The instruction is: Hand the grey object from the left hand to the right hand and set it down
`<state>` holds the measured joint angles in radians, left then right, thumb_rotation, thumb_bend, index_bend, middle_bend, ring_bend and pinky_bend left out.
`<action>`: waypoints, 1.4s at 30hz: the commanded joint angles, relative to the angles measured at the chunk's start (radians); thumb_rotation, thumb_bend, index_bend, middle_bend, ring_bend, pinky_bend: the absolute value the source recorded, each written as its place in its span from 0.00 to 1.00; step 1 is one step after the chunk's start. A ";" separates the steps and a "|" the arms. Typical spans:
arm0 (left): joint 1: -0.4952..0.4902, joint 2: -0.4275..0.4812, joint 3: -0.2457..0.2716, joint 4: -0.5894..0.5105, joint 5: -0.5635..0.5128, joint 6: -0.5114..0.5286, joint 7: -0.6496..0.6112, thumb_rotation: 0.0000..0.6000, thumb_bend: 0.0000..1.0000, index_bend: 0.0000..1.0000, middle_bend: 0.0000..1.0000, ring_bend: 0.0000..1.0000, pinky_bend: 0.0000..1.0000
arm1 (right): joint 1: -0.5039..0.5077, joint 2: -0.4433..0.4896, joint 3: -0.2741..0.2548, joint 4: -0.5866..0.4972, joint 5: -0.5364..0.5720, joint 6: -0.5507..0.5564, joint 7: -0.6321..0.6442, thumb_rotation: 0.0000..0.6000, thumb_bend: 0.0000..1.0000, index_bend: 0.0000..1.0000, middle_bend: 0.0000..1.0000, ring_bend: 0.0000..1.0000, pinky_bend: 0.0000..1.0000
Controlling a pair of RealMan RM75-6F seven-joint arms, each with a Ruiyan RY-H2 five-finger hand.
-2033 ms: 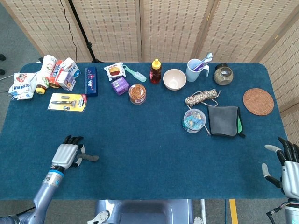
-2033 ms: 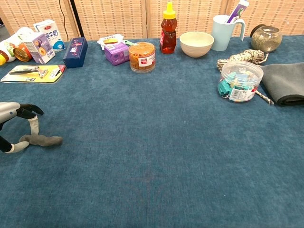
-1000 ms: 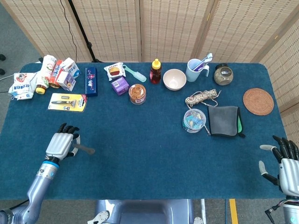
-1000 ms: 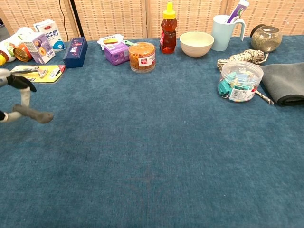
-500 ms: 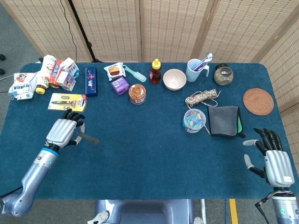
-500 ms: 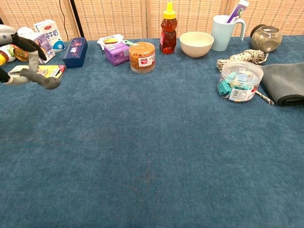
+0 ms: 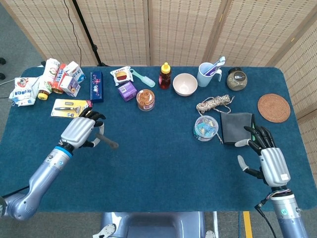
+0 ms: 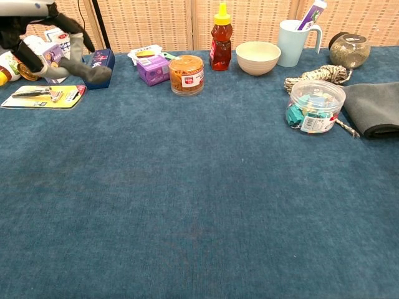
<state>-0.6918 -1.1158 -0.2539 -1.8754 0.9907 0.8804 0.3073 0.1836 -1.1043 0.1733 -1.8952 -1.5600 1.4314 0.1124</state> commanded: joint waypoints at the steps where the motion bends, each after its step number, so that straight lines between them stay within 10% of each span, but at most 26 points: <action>1: -0.041 0.002 -0.021 -0.019 -0.051 -0.013 0.006 1.00 0.50 0.76 0.26 0.15 0.00 | 0.032 -0.025 0.017 0.002 0.007 -0.026 0.037 1.00 0.43 0.41 0.15 0.03 0.02; 42: -0.446 -0.193 -0.083 -0.064 -0.550 0.214 0.299 1.00 0.50 0.77 0.28 0.16 0.00 | 0.261 -0.364 0.078 0.212 0.127 -0.150 0.118 1.00 0.33 0.40 0.16 0.04 0.01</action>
<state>-1.1290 -1.3002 -0.3337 -1.9427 0.4491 1.0861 0.5985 0.4424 -1.4662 0.2504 -1.6834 -1.4346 1.2824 0.2305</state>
